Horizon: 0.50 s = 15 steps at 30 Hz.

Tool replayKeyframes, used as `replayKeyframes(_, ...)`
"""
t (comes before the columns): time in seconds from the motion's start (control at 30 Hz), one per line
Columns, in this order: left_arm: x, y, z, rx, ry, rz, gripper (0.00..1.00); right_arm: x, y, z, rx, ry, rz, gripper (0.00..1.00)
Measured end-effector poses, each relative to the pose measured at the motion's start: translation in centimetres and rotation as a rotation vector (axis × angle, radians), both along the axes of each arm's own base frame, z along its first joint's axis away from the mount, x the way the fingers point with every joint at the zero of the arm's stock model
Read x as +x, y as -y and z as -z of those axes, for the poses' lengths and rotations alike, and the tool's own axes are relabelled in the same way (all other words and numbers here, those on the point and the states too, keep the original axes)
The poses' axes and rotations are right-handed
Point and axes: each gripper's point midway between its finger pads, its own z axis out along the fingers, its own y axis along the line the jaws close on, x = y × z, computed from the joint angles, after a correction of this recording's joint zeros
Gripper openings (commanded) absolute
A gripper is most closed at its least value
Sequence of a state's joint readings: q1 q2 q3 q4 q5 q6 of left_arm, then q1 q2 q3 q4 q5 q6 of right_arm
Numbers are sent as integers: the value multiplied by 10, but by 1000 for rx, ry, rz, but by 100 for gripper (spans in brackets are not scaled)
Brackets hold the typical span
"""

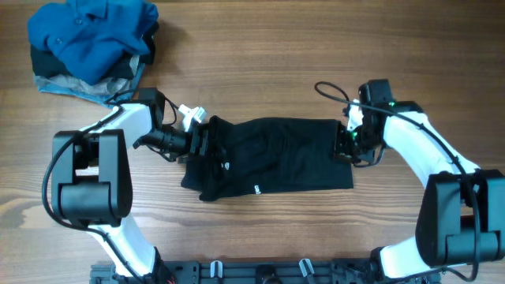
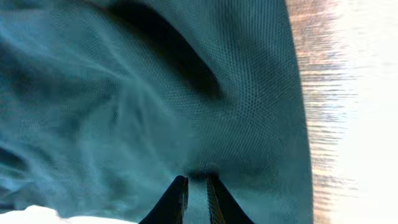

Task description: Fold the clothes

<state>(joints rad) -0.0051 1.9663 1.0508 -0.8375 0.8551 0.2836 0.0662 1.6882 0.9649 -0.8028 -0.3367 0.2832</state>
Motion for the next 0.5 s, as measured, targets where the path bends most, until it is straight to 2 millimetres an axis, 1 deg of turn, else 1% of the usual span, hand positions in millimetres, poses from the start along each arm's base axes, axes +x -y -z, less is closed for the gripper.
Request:
replayKeyframes(0.2, -5, 5, 0, 2, -36, -1, 82, -1, 0, 11, 6, 9, 29, 15)
replayKeyframes(0.27, -10, 9, 0, 1, -55, 5, 80, -2, 0, 13, 6, 11, 35, 15)
replayKeyframes(0.3, -15, 14, -1, 2, -70, 24, 79, -2, 0, 14, 6, 12, 38, 15)
replayKeyframes(0.33, -19, 17, -1, 1, -83, 31, 76, -2, 0, 15, 7, 11, 40, 15)
replayKeyframes(0.37, -22, 20, 0, 3, -92, 37, 69, -2, 0, 16, 7, 13, 42, 15)
replayKeyframes(0.47, -29, 25, 5, 44, -135, 39, 45, -2, 0, 16, 7, 13, 46, 15)
replayKeyframes(0.5, -30, 24, 7, 67, -146, 35, 34, -2, -1, 17, 8, 14, 48, 15)
